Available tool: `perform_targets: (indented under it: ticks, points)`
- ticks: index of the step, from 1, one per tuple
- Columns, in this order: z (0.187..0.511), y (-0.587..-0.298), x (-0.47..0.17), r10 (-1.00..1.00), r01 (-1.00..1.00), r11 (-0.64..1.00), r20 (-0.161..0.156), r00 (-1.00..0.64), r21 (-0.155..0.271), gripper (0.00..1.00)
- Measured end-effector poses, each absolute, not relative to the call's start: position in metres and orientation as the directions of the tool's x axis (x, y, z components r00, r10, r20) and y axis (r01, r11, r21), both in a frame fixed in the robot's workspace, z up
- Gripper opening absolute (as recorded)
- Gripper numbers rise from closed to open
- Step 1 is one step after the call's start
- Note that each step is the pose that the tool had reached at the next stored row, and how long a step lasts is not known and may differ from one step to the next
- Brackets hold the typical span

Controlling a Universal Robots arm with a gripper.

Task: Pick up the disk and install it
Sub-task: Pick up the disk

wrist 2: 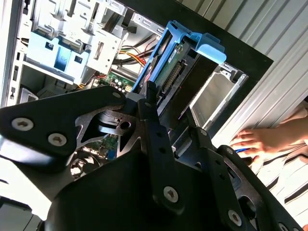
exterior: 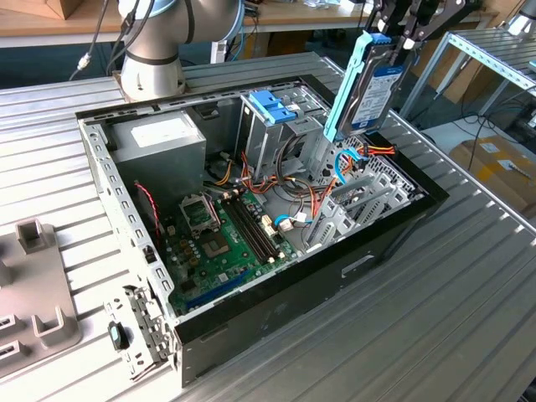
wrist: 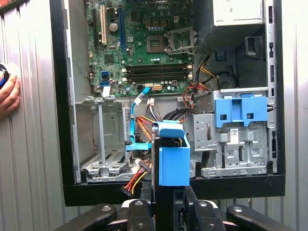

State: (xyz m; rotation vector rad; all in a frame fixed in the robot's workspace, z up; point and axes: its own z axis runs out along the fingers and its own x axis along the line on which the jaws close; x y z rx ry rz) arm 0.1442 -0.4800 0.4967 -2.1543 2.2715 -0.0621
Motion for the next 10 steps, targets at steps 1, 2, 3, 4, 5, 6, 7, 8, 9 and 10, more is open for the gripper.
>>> perform_targets:
  ticks: [1, 2, 3, 4, 5, 6, 7, 8, 9, 10]
  points:
    - [0.4967, -0.4806, 0.1442, -0.998, -0.998, 0.053, 0.02, -0.053, -0.036, 0.35]
    - [0.4967, -0.4823, 0.1442, -0.998, -0.998, 0.053, 0.02, -0.053, -0.036, 0.35]
    - [0.4967, -0.4833, 0.1442, -0.998, -0.998, 0.053, 0.02, -0.053, -0.036, 0.35]
    - [0.4967, -0.4839, 0.1442, -0.998, -0.998, 0.053, 0.02, -0.053, -0.036, 0.35]
    - [0.4967, -0.4843, 0.1442, -0.998, -0.998, 0.053, 0.02, -0.053, -0.036, 0.35]
    - [0.4967, -0.4847, 0.1442, -0.998, -0.998, 0.053, 0.02, -0.053, -0.036, 0.35]
    - [0.4967, -0.485, 0.1442, -0.998, -0.998, 0.053, 0.02, -0.053, -0.036, 0.35]
    - [0.4967, -0.4854, 0.1442, -0.998, -0.998, 0.053, 0.02, -0.053, -0.036, 0.35]
    - [0.4967, -0.4859, 0.1442, -0.998, -0.998, 0.053, 0.02, -0.053, -0.036, 0.35]
    - [0.4967, -0.4864, 0.1442, -0.998, -0.998, 0.053, 0.02, -0.053, -0.036, 0.35]
